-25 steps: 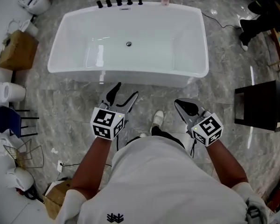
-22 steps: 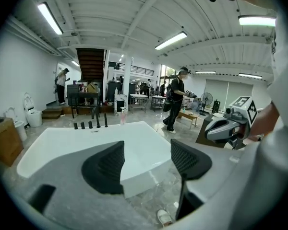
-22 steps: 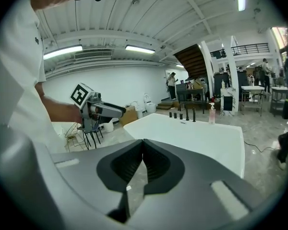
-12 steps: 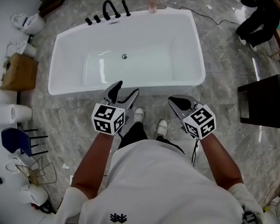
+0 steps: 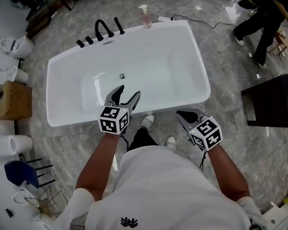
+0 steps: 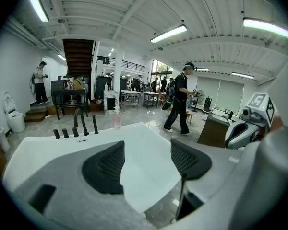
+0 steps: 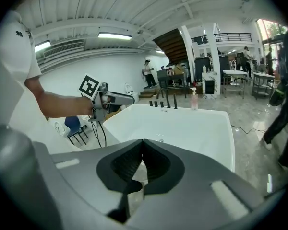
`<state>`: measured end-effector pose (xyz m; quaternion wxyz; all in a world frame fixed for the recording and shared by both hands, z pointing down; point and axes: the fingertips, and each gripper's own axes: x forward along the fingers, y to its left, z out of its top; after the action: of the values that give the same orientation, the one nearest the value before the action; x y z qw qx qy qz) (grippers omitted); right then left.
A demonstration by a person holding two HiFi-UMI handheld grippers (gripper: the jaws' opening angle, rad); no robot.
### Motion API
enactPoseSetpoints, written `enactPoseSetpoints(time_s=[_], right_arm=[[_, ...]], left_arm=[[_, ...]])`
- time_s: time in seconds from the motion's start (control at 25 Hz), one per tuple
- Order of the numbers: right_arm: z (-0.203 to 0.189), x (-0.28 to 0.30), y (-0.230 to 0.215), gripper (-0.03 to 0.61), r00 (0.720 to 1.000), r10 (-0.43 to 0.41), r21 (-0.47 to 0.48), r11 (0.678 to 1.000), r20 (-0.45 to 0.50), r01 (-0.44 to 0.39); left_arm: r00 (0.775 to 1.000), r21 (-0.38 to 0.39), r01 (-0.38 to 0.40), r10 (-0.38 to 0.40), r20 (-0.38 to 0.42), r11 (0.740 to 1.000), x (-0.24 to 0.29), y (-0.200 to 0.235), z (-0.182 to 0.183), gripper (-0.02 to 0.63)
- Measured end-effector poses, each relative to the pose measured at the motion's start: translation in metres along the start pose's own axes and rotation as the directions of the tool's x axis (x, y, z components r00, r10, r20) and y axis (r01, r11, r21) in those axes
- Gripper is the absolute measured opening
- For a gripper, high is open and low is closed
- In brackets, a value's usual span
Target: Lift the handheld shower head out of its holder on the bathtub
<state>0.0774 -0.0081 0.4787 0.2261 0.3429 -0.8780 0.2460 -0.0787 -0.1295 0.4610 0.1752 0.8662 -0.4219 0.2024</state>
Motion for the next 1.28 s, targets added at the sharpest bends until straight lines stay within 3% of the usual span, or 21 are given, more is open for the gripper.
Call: enactPoseSetpoints(time_s=[0.6,0.92,1.28], right_arm=[[0.056,0.117,-0.057,0.014,0.988,-0.131,0.184,0.972,-0.082,0.144],[0.05,0.165,-0.086,0.014,0.965,-0.174,0.229,0.949,-0.194,0.217],[0.038,0.217,-0.105,0.014,0.95,-0.136,0.265,0.94,-0.28,0.213]], left_arm=[[0.999,0.023,-0.015,0.015,-0.029,1.0,0.17,0.213,0.048,0.288],[0.996,0.018,-0.064,0.065,-0.065,0.998,0.281,0.301,0.049,0.288],[0.982,0.014,-0.165,0.166,-0.085,0.986,0.387,0.398,0.052,0.288]])
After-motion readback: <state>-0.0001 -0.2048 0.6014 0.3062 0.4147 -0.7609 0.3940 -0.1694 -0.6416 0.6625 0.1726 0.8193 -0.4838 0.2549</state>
